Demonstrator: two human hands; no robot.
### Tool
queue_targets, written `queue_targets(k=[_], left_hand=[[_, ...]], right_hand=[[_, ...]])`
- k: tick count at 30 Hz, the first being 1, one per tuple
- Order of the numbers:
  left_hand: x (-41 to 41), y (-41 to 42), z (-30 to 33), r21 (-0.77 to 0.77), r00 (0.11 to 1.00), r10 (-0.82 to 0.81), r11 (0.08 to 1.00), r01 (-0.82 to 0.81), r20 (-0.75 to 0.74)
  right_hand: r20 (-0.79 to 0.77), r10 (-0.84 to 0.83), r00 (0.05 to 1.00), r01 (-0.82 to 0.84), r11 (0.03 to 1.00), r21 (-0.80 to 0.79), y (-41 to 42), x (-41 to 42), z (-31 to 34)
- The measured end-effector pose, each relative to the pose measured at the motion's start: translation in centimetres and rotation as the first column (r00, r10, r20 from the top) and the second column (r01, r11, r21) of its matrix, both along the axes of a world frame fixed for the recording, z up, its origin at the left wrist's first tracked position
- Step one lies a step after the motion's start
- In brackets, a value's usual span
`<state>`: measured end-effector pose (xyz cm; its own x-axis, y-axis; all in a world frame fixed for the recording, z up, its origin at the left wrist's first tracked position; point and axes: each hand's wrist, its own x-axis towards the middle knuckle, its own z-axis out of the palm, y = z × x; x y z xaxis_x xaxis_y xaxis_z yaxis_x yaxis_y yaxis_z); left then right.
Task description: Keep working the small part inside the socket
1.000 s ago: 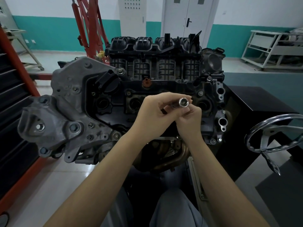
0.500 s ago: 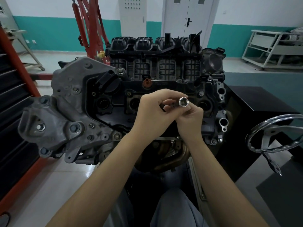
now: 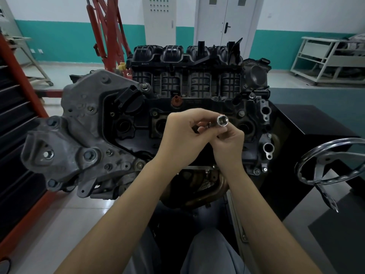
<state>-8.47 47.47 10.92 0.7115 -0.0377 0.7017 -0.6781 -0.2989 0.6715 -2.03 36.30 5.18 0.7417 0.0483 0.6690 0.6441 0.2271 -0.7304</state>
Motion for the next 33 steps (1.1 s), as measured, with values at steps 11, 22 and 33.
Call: queue_targets(k=[11, 22, 33], left_hand=[[-0.03, -0.06, 0.00, -0.055, 1.000, -0.002, 0.998, 0.001, -0.012], [0.09, -0.23, -0.02, -0.014, 0.999, 0.010, 1.000, -0.010, -0.036], [-0.04, -0.22, 0.08, -0.029, 0.993, -0.099, 0.995, 0.098, -0.062]], right_hand=[[-0.012, -0.005, 1.000, 0.005, 1.000, 0.027, 0.02, 0.30, -0.14], [0.000, -0.001, 1.000, 0.001, 1.000, -0.003, 0.08, 0.39, -0.17], [0.000, 0.013, 1.000, -0.013, 1.000, 0.013, -0.04, 0.10, -0.02]])
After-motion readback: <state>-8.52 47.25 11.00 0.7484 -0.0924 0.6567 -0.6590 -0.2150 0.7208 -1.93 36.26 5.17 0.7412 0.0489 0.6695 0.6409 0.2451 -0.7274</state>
